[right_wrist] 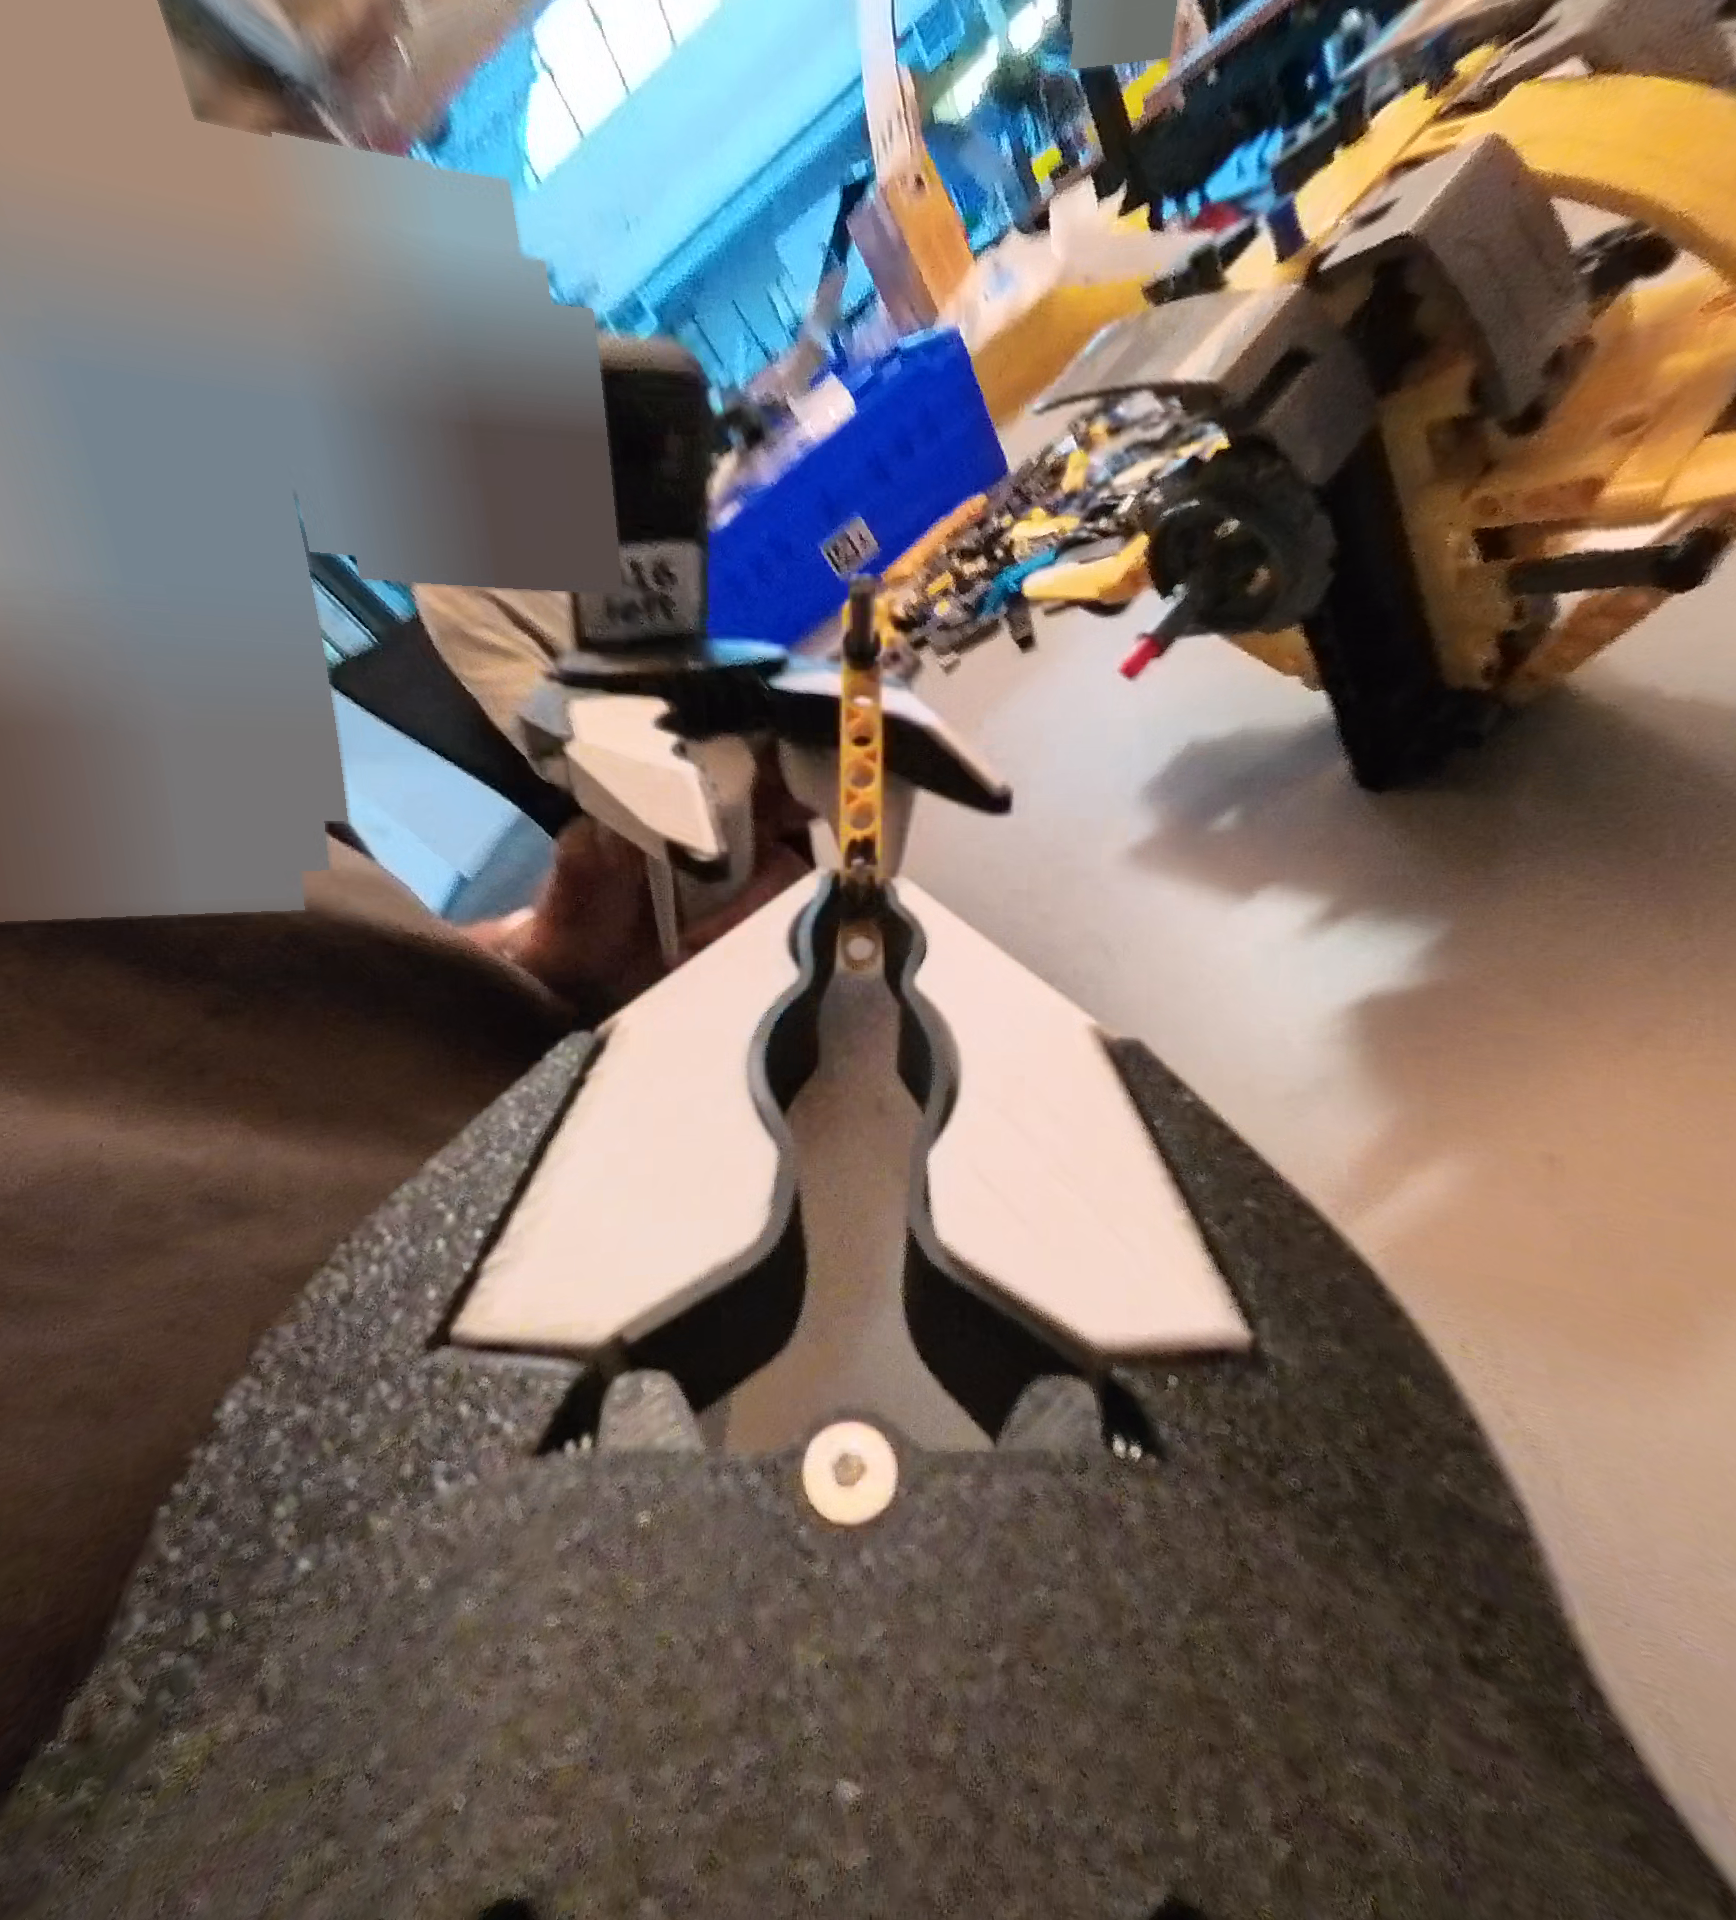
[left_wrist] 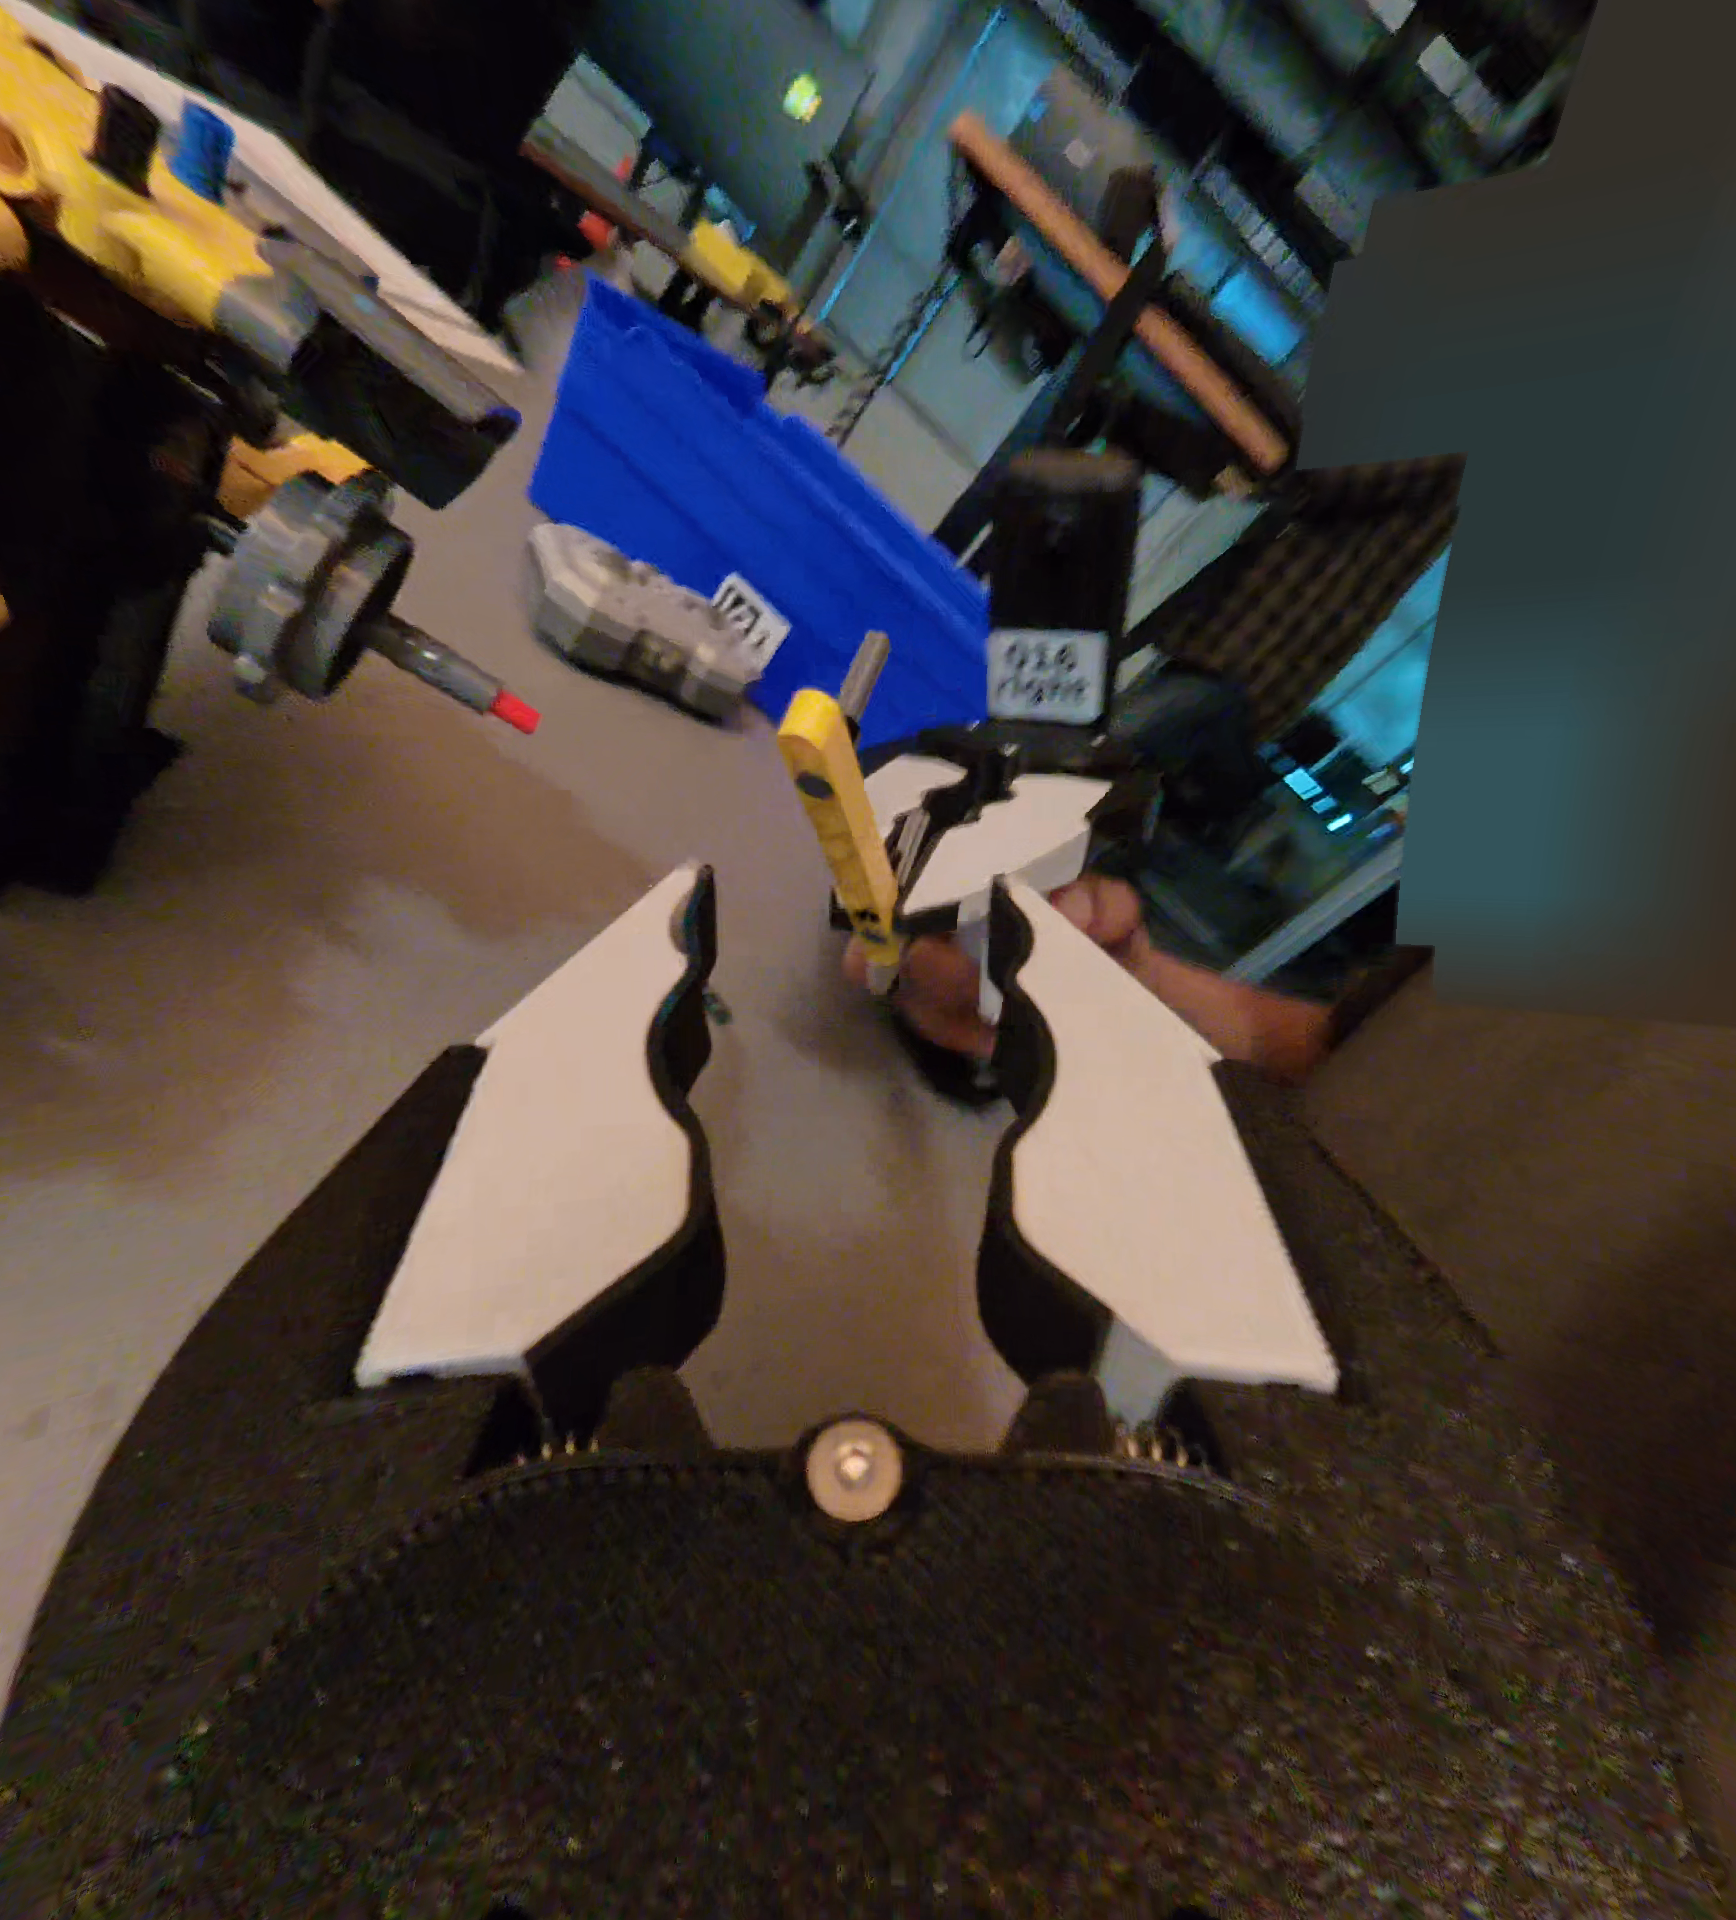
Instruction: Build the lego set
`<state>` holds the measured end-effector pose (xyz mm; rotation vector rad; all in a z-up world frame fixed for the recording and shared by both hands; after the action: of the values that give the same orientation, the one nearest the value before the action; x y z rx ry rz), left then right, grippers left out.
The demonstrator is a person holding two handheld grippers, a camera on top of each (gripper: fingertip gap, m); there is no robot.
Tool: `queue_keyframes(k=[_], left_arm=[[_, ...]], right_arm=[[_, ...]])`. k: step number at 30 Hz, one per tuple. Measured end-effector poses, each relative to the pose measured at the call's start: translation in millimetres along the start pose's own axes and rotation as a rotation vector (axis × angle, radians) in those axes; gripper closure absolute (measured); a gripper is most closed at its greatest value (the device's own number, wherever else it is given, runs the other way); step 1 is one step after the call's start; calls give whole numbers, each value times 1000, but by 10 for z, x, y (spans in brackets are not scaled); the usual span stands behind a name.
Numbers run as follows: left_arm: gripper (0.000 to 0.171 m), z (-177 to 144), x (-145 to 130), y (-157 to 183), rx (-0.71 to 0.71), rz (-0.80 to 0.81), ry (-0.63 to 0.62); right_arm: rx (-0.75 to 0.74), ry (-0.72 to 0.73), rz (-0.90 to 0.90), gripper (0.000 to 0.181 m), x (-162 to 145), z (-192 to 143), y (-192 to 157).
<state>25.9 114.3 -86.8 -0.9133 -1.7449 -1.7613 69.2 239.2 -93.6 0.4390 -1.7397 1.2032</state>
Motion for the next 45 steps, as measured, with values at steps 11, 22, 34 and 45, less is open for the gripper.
queue_keyframes(k=[11, 22, 34, 45], left_arm=[[166, -137, -58, 35, -34, 5, -47], [166, -89, -212, -8, -24, 8, -209], [152, -110, -124, 41, -237, -131, -85], [168, -86, -133, 74, -205, -134, -126]], right_arm=[[-63, 27, -39, 152, -35, 30, -138], [-20, -245, -186, 172, -178, 111, -137], [114, -177, -18, 177, -122, 94, -139], [156, -126, 61, 177, -129, 135, -178]])
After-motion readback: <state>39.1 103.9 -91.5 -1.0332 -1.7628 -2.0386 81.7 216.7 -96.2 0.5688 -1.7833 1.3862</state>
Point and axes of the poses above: each gripper's, where its closed fingertips meet, z out along the fingers, x out of its top, y = z × x across the jaws, the point moved 7 cm from there along -z, back along the fingers, and after that the axes turned 3 degrees about -z, right-handed, at the moved point
